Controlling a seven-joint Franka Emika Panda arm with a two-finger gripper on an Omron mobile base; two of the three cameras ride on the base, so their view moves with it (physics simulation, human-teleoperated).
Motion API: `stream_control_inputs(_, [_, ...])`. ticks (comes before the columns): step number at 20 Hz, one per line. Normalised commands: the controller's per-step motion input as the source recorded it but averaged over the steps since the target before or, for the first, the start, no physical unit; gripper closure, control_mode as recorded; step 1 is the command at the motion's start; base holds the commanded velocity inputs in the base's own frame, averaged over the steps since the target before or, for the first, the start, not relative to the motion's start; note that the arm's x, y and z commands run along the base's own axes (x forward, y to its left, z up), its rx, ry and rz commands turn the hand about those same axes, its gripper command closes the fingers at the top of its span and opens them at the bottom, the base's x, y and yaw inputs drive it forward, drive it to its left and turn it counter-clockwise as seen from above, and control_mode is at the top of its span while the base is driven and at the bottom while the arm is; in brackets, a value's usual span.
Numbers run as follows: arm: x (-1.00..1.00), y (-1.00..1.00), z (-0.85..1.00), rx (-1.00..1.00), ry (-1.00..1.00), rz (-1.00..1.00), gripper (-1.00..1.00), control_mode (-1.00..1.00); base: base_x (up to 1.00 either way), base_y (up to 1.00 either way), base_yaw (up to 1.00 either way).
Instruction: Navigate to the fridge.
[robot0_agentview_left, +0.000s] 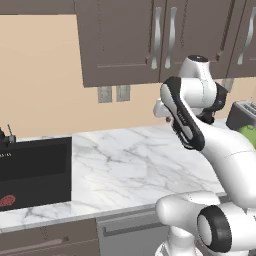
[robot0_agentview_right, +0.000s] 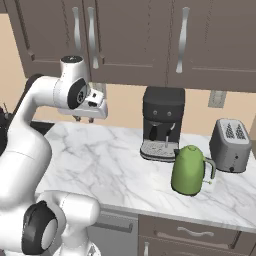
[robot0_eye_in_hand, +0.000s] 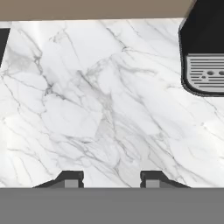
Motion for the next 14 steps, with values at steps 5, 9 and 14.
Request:
stream_control_inputs(5, [-0.67, 0.0, 0.0, 0.0, 0.0, 0.0, -1.0, -1.0, 0.0, 0.0, 0.0])
stream_control_inputs(9, [-1.0, 0.0, -0.03, 0.0, 0.01, 0.01, -1.0, -1.0, 0.0, 0.0, 0.0])
stream_control_inputs(14, [-1.0, 0.0, -0.16, 0.0, 0.0, 0.0, -1.0, -1.0, 0.0, 0.0, 0.0])
